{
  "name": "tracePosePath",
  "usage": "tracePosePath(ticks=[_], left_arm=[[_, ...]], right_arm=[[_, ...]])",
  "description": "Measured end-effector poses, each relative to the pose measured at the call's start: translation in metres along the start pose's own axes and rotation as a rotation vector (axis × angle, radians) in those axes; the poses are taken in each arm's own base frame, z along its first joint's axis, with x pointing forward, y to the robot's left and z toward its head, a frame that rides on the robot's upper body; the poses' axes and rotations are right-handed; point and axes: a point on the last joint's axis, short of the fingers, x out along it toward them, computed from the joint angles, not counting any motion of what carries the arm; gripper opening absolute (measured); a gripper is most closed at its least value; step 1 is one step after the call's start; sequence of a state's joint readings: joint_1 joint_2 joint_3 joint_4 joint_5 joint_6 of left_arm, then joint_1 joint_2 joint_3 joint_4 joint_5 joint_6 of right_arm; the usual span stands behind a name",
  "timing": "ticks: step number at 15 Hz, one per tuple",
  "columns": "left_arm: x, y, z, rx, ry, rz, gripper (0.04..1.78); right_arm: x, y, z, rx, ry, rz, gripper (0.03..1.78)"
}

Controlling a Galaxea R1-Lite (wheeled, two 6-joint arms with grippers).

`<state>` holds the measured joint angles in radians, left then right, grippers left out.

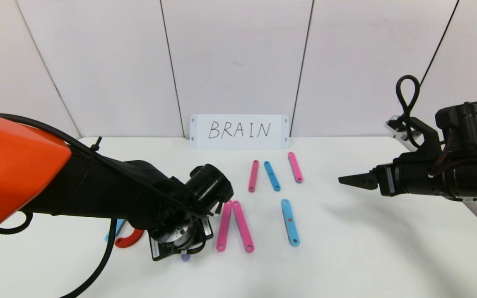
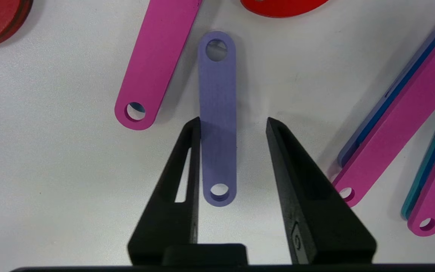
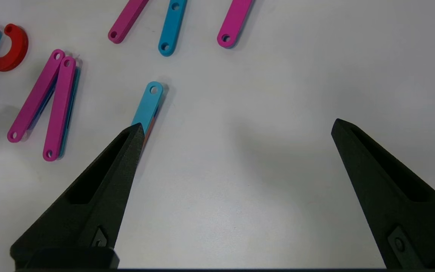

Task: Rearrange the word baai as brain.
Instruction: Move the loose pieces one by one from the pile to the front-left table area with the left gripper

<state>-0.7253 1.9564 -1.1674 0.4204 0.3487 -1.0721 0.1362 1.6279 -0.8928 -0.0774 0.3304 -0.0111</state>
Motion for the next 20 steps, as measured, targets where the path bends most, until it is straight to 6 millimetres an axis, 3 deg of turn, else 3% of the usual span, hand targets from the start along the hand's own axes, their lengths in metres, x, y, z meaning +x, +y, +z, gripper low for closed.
tracePosePath(ticks=[4, 7, 9, 20], left_arm=[[0.0004, -0.0007, -0.0004, 0.001, 0.002, -0.003, 1.36], [-0.0003, -0.0017, -0.0007, 0.001, 0.004, -0.01, 1.66], [-0.0011, -0.0022, -0.0008, 0.0, 0.007, -0.016, 1.74], [-0.007, -0.0031, -0.0007, -0.003, 0.05, -0.064, 1.74]], right_arm=[[0.0, 0.0, 0.0, -0.001, 0.0, 0.0, 1.74], [0.0001, -0.0001, -0.0004, 0.0, 0.001, 0.0, 1.74], [0.0001, -0.0001, -0.0004, 0.0, 0.001, 0.0, 1.74], [0.0001, 0.0, -0.0004, 0.0, 0.002, 0.0, 1.74]])
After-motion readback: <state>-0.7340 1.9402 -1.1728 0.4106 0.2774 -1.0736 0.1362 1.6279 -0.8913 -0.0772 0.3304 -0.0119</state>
